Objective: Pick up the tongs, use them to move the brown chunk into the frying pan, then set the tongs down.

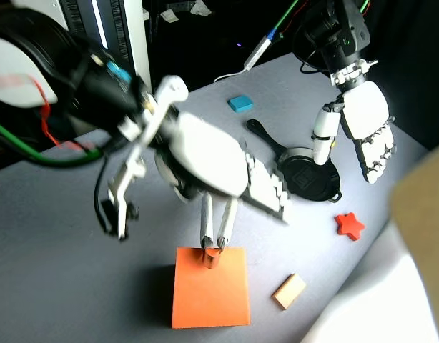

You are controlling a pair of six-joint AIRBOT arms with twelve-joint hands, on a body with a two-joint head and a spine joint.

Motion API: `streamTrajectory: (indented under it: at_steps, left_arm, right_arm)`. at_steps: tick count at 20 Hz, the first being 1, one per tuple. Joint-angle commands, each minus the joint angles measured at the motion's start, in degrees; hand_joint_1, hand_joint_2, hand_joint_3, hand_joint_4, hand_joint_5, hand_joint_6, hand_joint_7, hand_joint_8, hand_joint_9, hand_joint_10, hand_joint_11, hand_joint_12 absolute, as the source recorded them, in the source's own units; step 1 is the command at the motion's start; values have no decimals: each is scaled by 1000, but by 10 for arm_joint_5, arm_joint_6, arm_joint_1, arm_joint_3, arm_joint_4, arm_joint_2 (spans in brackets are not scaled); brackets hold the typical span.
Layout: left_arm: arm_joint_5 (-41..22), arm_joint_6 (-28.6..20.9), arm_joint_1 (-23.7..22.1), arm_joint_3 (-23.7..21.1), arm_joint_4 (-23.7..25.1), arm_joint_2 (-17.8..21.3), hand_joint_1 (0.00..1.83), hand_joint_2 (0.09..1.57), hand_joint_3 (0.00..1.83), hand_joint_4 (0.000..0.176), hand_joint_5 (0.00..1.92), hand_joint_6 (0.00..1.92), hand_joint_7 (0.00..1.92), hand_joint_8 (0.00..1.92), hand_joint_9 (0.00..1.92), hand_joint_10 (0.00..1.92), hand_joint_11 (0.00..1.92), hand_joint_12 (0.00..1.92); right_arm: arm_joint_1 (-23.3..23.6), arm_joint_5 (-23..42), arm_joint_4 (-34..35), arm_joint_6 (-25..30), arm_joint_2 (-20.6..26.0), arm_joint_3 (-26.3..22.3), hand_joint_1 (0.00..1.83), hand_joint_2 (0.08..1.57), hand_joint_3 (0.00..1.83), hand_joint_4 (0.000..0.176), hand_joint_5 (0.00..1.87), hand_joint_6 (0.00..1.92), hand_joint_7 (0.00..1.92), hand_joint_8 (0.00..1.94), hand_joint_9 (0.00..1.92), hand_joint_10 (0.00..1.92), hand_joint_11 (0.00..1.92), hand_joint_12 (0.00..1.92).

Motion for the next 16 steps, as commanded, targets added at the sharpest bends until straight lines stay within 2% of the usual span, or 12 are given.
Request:
streamTrajectory:
  at_steps: [1,2,7,9,12,13,16]
  left_arm:
    - [-9,7,-3,7,39,6,0,1187,0,8,55,8,90,7,131,5,0,575]
    - [-9,13,-8,13,39,7,0,1184,0,14,39,4,92,4,129,2,0,588]
    - [-32,37,-48,19,38,17,0,1187,0,15,40,2,77,0,125,0,0,554]
    - [-32,37,-48,12,31,25,0,1194,1,16,36,2,85,1,127,3,0,551]
    - [-28,42,-43,10,-22,26,0,1192,0,10,57,8,100,4,147,8,0,588]
    - [-26,42,-43,10,-22,22,0,1184,0,13,47,2,100,2,137,2,0,569]
    - [-27,42,-41,11,-28,16,0,1181,0,14,52,2,87,1,132,3,0,565]
  right_arm:
    - [8,38,-3,-1,-4,0,986,929,0,0,0,0,0,0,0,0,0,0]
    - [8,21,-3,-2,-11,2,979,926,0,0,0,0,0,0,0,0,0,0]
    - [8,0,-4,-27,-31,4,1000,924,0,0,0,0,0,0,0,0,0,0]
    - [10,-22,-4,-34,-41,11,982,918,0,0,0,0,0,0,0,0,0,0]
    - [10,-60,-4,-54,-60,30,954,934,0,0,0,0,0,0,0,0,0,0]
    - [9,-71,-4,-63,-65,34,913,947,3,0,0,0,0,0,0,0,0,0]
    - [6,-68,-6,-65,-72,40,968,929,0,0,0,0,0,0,0,0,0,0]
